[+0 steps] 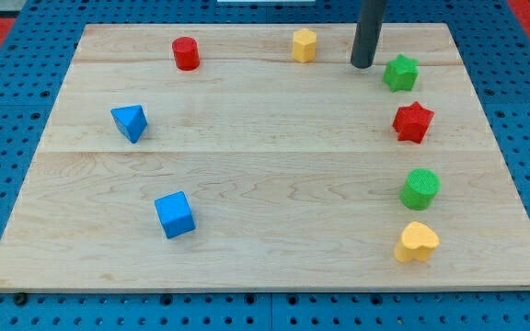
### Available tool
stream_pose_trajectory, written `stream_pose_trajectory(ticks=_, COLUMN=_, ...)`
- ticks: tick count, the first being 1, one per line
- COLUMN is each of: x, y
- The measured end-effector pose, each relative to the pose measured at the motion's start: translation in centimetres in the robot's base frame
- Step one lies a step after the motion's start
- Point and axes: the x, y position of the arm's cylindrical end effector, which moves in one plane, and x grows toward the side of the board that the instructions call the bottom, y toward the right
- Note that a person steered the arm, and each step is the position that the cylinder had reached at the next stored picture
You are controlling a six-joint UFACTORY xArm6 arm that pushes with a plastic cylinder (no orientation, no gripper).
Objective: Place the yellow hexagon towards the top left side of the green star
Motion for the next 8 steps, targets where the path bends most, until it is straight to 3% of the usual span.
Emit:
stream_pose_trajectory(ticks=4, x=0.7, y=-1.2)
stream_pose_trajectory(ticks=7, x=0.2, y=-13.2)
stream_pose_trajectory(ticks=8, x=-2.2, y=-13.6)
